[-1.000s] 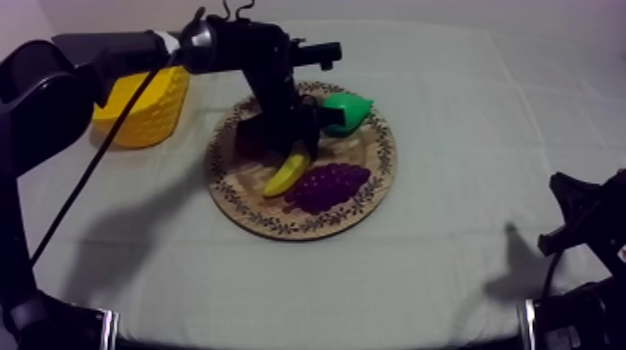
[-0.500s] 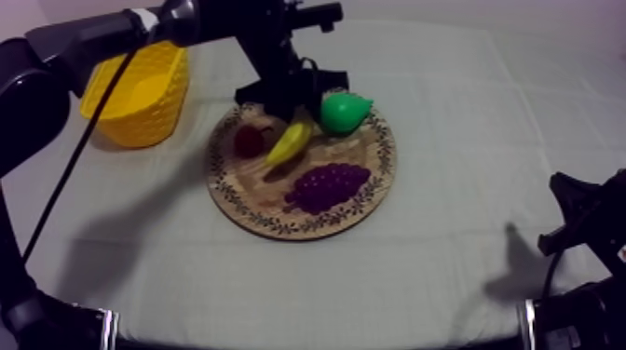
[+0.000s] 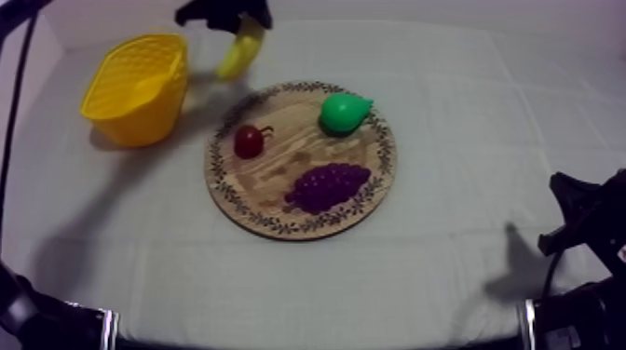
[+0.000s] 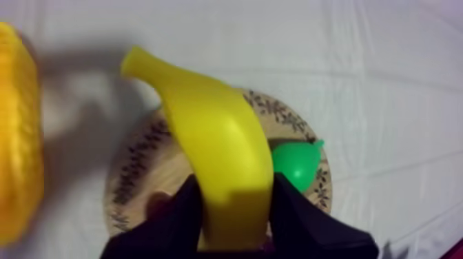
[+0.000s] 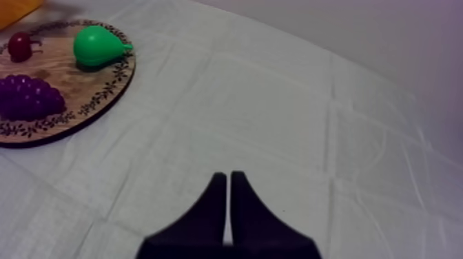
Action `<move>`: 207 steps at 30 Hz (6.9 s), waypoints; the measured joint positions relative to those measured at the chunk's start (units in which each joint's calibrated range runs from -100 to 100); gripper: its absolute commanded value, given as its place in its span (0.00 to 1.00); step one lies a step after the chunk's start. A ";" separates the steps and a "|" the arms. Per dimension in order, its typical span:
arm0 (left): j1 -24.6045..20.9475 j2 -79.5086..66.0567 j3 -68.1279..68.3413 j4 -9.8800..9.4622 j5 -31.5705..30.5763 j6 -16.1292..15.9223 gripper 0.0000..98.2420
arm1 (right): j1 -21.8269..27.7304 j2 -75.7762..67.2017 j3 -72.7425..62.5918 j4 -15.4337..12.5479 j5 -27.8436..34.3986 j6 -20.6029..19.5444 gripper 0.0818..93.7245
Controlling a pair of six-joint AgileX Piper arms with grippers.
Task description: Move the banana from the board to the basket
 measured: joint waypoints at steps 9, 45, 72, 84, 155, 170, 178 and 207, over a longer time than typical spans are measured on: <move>-8.69 -7.09 4.28 -1.59 -0.48 -3.24 0.36 | 0.00 0.00 0.00 0.05 0.00 0.00 0.00; -17.35 0.79 19.88 -2.31 -12.77 -7.18 0.37 | 0.00 0.00 0.00 0.00 0.00 0.00 0.00; -17.17 7.38 21.91 -1.09 -17.61 -8.77 0.56 | 0.00 0.00 0.00 0.00 0.00 0.00 0.00; -17.30 5.90 22.79 -0.72 -17.92 -9.35 0.61 | 0.00 0.00 0.00 0.00 0.00 0.00 0.00; -18.02 -114.20 120.95 -3.73 -51.35 -10.65 0.00 | 0.00 0.00 0.00 0.00 0.00 0.09 0.00; -16.92 -124.45 119.85 -6.76 -43.79 -8.77 0.00 | 0.00 0.00 0.00 0.00 0.00 -0.06 0.00; -11.70 -124.61 120.55 -6.30 -45.42 0.87 0.00 | 0.00 0.00 0.00 0.00 0.00 -0.03 0.00; -10.23 -124.61 121.17 -6.35 -48.23 -5.22 0.00 | 0.00 0.00 0.00 0.00 -0.04 -0.03 0.00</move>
